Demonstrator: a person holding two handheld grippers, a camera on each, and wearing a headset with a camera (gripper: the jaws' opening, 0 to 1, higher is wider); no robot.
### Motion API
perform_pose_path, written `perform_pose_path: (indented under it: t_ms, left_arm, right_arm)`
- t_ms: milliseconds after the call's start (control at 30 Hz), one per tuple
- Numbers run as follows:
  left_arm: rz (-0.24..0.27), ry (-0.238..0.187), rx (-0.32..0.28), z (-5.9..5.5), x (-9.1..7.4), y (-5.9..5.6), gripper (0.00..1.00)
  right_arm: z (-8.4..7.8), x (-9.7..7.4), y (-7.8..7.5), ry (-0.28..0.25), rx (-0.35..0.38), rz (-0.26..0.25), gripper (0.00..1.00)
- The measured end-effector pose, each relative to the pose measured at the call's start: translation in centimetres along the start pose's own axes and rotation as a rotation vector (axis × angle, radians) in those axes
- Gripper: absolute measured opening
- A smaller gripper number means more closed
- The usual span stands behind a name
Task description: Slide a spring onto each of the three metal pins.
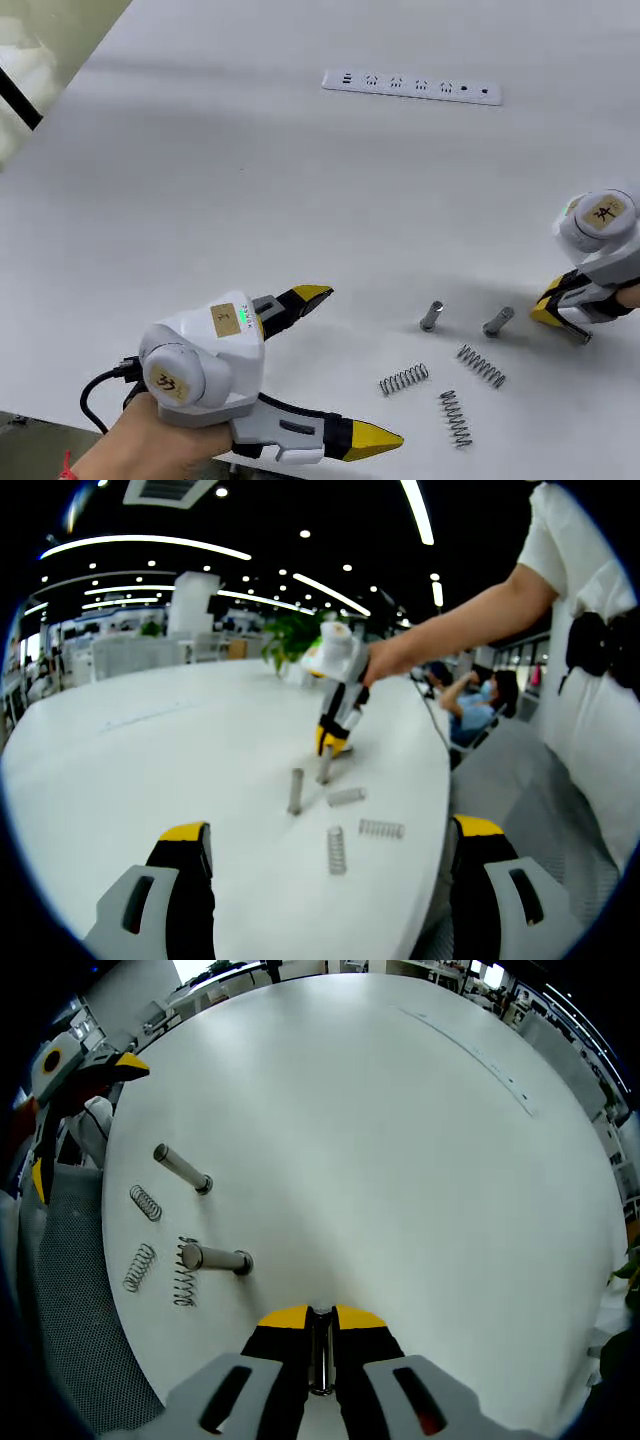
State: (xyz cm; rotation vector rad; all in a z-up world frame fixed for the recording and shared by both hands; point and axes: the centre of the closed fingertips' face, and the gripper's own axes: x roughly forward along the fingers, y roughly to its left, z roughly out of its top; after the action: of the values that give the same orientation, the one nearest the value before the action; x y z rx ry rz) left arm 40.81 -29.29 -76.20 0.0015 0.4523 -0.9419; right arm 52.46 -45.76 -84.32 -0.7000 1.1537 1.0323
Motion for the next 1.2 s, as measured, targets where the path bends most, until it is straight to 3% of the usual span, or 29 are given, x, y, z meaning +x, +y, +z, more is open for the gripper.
perform_pose_path:
  t_ms: [1200]
  left_arm:
    - [-0.007, -0.003, 0.001, 0.4, 0.2, -0.2, 1.00]
  right_arm:
    - [0.3, -3.4, 0.6, -0.138, 0.021, -0.013, 0.09]
